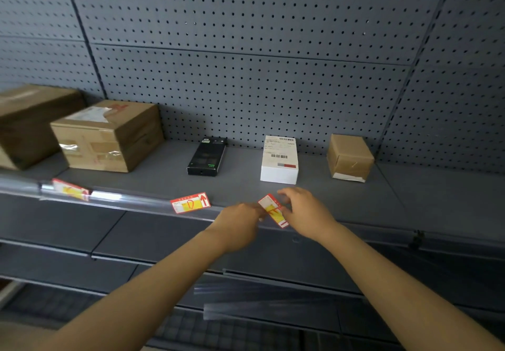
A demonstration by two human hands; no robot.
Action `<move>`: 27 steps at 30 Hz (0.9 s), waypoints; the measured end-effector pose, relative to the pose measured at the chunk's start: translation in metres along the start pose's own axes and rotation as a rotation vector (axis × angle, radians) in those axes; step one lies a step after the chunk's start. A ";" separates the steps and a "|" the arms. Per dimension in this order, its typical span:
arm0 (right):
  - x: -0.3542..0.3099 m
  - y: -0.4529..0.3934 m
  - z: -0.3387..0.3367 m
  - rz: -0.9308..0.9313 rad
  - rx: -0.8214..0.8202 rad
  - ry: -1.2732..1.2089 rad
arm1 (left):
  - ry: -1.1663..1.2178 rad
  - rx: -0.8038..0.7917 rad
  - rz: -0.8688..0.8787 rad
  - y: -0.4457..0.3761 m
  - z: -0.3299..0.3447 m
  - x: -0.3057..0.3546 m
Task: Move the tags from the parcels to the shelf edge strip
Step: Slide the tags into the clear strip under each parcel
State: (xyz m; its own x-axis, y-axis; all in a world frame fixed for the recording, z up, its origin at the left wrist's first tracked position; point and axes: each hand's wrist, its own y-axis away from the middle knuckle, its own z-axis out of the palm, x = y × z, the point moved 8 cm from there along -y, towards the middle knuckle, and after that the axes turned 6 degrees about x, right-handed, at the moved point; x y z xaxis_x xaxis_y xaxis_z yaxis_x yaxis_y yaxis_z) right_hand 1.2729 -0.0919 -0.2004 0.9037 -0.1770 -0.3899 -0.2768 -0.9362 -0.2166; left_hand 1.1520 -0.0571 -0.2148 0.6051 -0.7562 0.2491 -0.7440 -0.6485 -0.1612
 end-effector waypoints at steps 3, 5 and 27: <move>-0.019 -0.002 -0.014 -0.080 0.141 0.022 | -0.012 0.061 -0.050 0.011 -0.022 -0.016; -0.044 0.000 -0.017 -0.164 0.236 0.039 | -0.051 0.088 -0.110 0.021 -0.037 -0.036; -0.484 0.006 0.168 -0.819 -0.257 -0.224 | -0.395 0.294 -0.930 0.345 -0.213 -0.329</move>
State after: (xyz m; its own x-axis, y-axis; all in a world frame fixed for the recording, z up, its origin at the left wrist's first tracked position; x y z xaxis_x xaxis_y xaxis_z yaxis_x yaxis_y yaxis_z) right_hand 0.7790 0.0395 -0.1630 0.6933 0.6170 -0.3724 0.5352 -0.7868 -0.3073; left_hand 0.6362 -0.0133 -0.1490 0.9912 0.1102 0.0736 0.1275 -0.9438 -0.3049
